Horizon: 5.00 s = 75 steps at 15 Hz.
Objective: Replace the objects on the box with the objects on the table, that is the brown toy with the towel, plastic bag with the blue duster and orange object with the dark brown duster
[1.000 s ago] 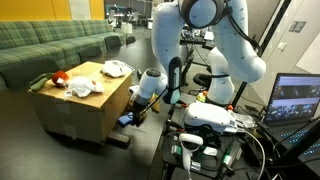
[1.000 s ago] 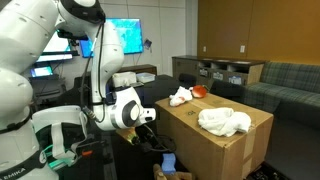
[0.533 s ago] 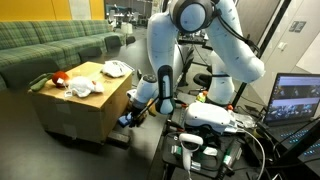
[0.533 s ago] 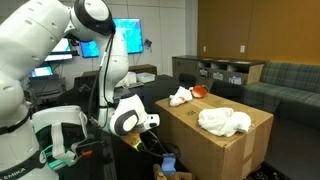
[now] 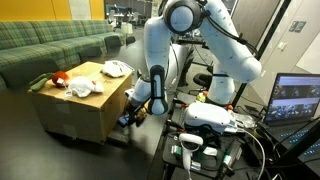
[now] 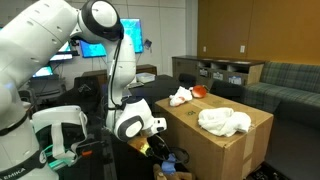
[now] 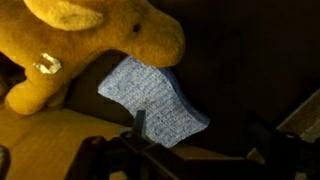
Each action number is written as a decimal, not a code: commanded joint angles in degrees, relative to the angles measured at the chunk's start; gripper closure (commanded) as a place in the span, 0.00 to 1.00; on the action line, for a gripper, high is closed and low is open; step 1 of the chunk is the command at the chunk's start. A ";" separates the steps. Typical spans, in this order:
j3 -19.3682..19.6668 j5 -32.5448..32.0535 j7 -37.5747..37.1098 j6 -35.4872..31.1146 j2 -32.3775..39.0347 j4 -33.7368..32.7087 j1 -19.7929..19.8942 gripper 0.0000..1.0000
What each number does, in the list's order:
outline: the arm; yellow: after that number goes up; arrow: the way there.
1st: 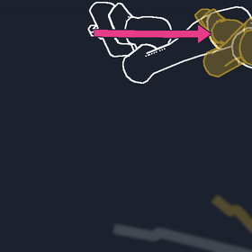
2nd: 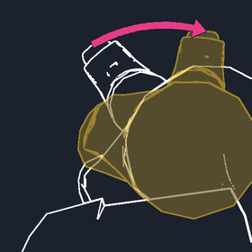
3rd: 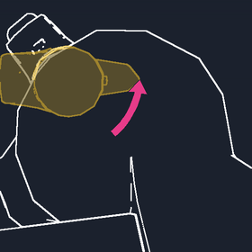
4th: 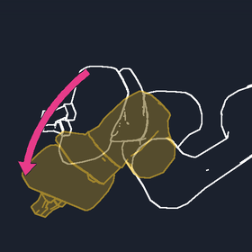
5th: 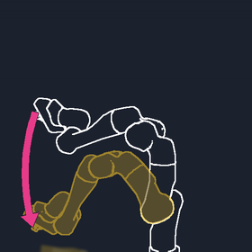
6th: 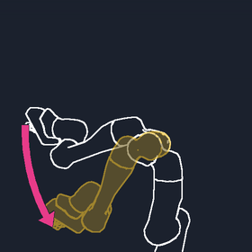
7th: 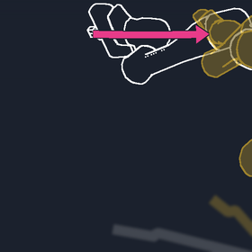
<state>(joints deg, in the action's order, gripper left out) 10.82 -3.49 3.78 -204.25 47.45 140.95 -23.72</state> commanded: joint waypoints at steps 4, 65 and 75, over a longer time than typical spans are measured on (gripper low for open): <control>-6.73 -2.67 4.97 -1.07 2.42 -3.11 9.38 0.00; 11.00 41.51 8.36 5.61 -7.38 9.19 -30.61 0.04; 23.46 51.17 -4.84 37.98 -3.96 0.74 -48.18 0.00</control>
<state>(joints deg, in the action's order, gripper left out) 31.50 48.31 3.28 -172.00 42.37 145.08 -70.28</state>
